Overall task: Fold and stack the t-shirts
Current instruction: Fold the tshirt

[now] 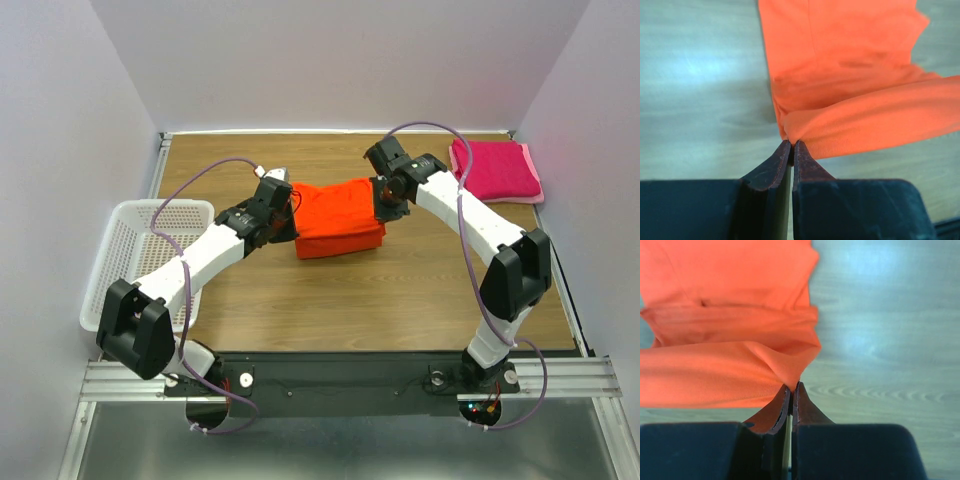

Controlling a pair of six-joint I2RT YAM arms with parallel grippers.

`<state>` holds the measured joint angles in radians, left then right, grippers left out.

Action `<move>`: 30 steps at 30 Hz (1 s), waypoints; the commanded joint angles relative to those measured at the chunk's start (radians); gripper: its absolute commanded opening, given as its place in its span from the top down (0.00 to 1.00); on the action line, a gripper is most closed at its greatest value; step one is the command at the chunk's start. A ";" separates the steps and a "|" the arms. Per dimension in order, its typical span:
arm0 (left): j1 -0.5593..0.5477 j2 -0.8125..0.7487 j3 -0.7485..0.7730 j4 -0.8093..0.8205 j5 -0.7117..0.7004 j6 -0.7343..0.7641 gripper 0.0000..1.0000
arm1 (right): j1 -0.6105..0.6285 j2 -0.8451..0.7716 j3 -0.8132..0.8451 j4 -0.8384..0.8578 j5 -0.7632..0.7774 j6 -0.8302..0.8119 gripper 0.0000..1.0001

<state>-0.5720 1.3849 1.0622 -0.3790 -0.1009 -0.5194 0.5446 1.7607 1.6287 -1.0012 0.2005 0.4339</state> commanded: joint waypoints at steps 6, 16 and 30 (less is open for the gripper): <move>0.080 0.045 0.150 0.025 -0.094 0.119 1.00 | -0.069 0.104 0.256 -0.053 0.043 -0.113 0.99; 0.132 0.172 0.228 0.098 -0.080 0.173 1.00 | -0.100 0.269 0.457 -0.050 0.014 -0.130 0.99; 0.215 0.371 0.369 0.134 -0.069 0.232 1.00 | -0.166 0.444 0.596 -0.025 -0.059 -0.126 0.99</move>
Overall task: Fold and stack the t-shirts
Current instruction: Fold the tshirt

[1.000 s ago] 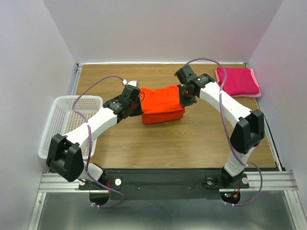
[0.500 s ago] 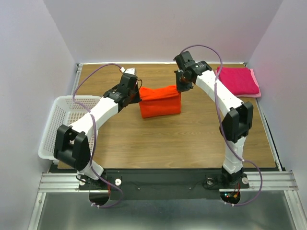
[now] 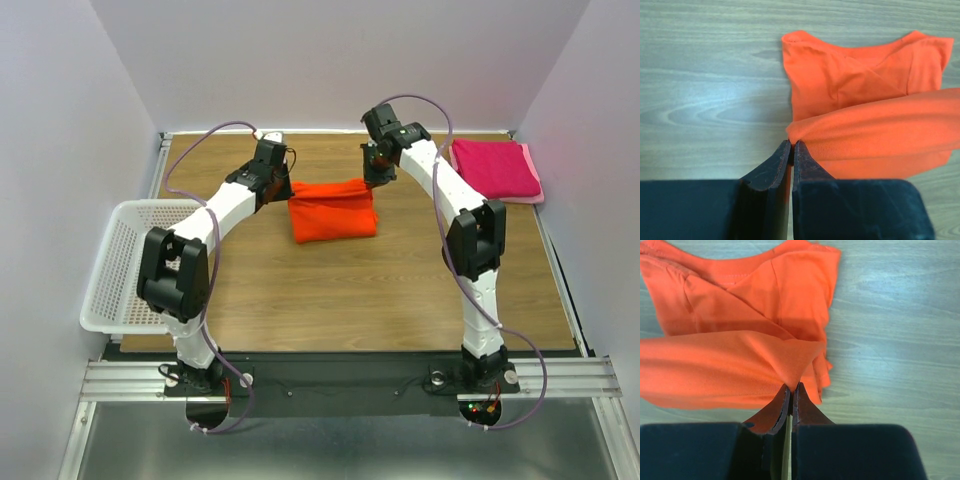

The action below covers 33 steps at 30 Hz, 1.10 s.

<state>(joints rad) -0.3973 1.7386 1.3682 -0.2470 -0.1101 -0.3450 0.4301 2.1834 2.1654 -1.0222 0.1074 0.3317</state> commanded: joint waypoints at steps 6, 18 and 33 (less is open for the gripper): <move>0.044 0.079 0.103 0.021 -0.042 0.098 1.00 | -0.074 0.049 0.048 0.017 0.025 -0.007 0.99; 0.058 0.147 0.132 0.069 -0.054 0.107 1.00 | -0.111 0.111 0.057 0.079 0.000 0.026 0.99; 0.064 0.210 0.114 0.186 -0.082 0.130 0.95 | -0.126 0.191 0.105 0.117 0.000 0.061 0.98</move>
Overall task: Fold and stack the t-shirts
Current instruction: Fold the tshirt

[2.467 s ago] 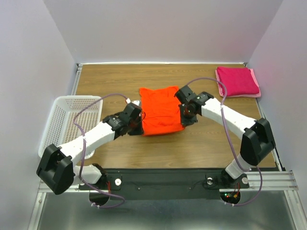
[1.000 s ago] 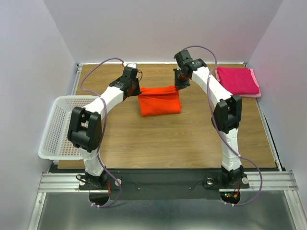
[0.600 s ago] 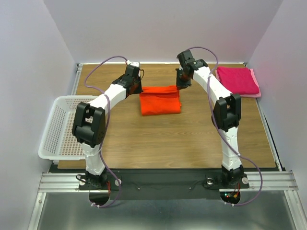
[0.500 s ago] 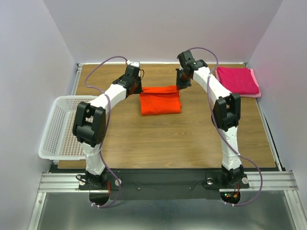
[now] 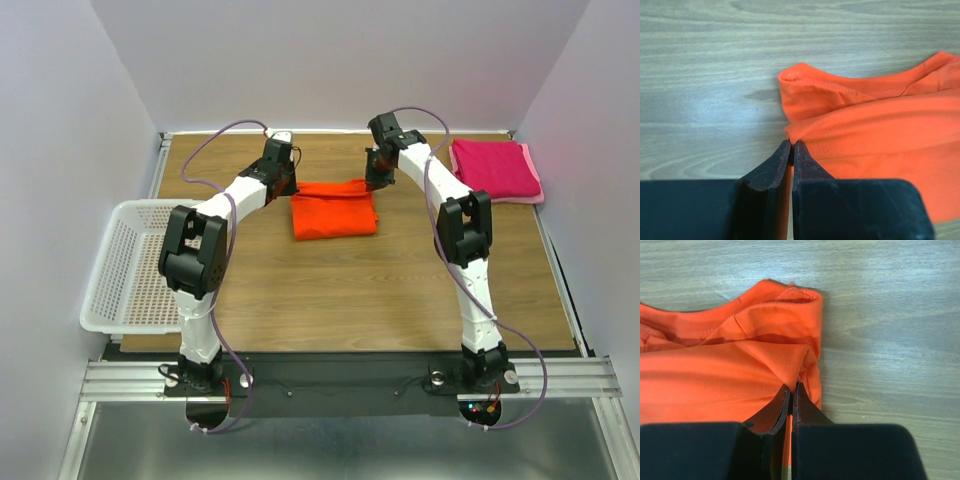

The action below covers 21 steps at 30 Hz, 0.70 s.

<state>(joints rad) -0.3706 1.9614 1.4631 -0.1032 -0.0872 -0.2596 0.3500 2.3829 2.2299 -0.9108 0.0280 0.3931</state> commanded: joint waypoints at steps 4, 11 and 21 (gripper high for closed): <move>0.039 -0.012 0.014 0.065 -0.108 0.049 0.89 | -0.049 -0.014 0.046 0.013 0.098 0.018 0.96; 0.039 -0.044 0.008 0.097 -0.102 0.063 0.48 | -0.054 -0.070 0.037 0.026 0.127 0.043 0.68; 0.036 -0.231 -0.096 0.137 -0.049 0.065 0.23 | -0.054 -0.298 -0.220 0.182 0.056 -0.097 0.42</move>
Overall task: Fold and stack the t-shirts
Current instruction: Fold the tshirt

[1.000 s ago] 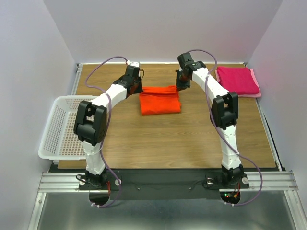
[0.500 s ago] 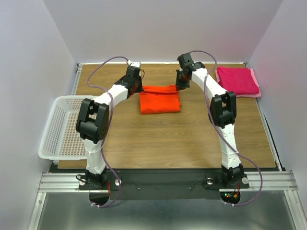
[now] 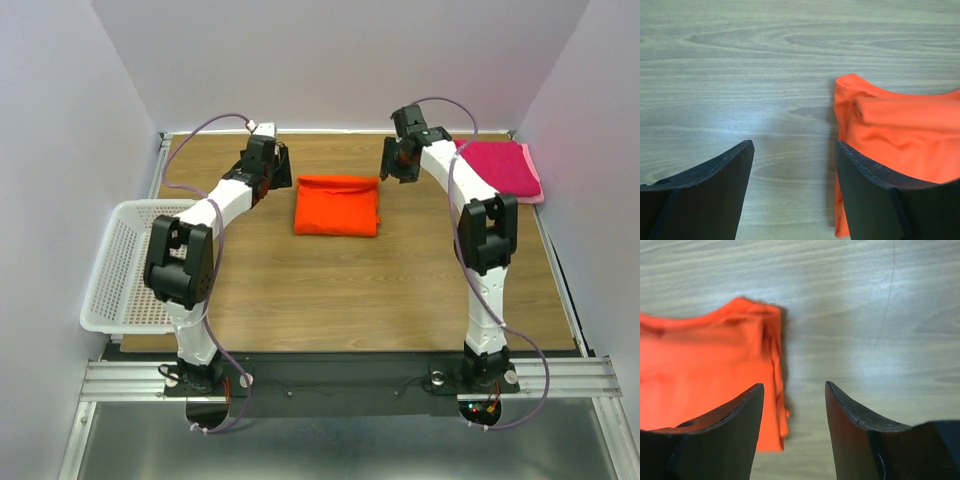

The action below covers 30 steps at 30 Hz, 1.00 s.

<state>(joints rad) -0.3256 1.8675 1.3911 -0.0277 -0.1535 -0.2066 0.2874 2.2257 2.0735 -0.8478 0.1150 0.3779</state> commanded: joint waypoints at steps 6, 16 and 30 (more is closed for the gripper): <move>-0.046 -0.176 -0.086 0.064 0.091 0.003 0.28 | 0.009 -0.219 -0.165 0.237 -0.282 -0.195 0.51; -0.076 0.053 0.112 0.068 0.124 0.047 0.58 | 0.009 -0.019 -0.050 0.355 -0.590 -0.126 0.65; -0.035 0.419 0.385 0.077 0.201 -0.043 0.60 | -0.119 0.248 0.037 0.487 -0.679 0.022 0.73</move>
<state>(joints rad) -0.3885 2.2627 1.7168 0.0265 -0.0097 -0.2001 0.2249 2.4588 2.0842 -0.4549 -0.5266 0.3462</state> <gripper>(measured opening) 0.386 0.272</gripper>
